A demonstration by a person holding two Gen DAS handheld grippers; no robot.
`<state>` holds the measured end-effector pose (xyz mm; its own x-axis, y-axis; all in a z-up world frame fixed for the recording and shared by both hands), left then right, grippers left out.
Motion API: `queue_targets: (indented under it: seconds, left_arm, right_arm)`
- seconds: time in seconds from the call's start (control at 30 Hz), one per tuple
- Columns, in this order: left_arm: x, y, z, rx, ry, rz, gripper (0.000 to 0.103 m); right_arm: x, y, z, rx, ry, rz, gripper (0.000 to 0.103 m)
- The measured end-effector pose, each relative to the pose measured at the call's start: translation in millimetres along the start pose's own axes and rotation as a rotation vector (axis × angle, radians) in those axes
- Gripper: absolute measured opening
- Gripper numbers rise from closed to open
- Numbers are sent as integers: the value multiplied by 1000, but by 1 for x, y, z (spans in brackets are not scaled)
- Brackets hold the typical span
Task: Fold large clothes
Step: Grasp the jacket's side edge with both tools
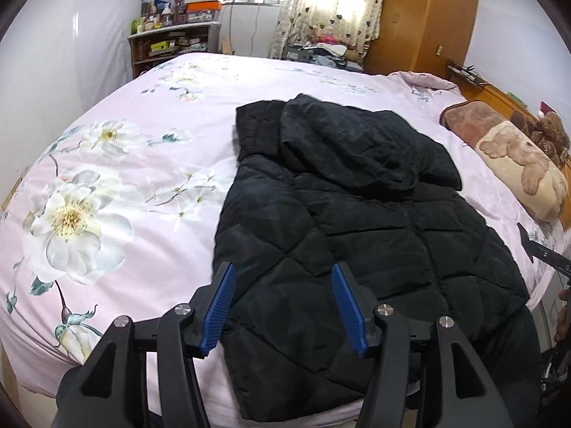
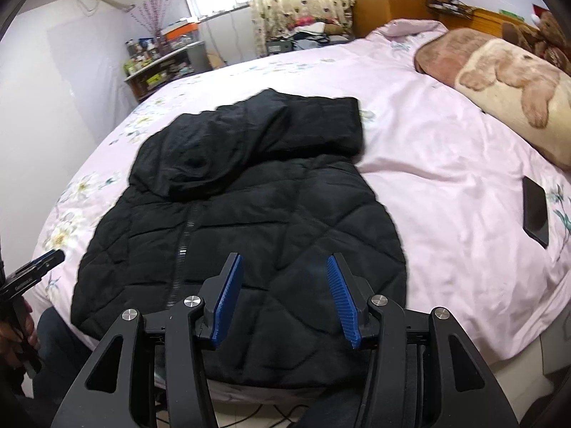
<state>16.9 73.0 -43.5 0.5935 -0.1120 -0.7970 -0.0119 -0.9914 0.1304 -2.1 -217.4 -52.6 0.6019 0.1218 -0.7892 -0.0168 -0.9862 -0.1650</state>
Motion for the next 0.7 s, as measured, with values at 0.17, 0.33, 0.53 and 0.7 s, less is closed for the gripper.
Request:
queue_targets:
  seconds: [0.17,0.33,0.53,0.7]
  left_arm:
    - [23,-21,5,-38,-47,-15,60]
    - [50,-34,17,-72,-123,-22,60]
    - [70,-30,32,-98,-185,28,62]
    - [74,-22,41,-90,-203,46,66]
  right_arm:
    - [13,33,-1,48,-29,39,55]
    - [32,66,-3,94,-84,57,63]
    - [58,87,-1,144,-179,-3,63]
    - [79,84,12,181,-265,-71,63]
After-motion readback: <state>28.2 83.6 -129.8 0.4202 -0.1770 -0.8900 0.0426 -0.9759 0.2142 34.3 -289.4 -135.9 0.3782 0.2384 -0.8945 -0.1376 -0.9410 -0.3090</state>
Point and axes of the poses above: each gripper's, at about its wrist camera, not at the fingertips, and x roughly the way its jaws point, y to its right, z to its underside, the point moved 2 cm from there along x, roughly the way its jaws point, and after that the axes turned 5 degrees about -y, right-handed, at the moved point
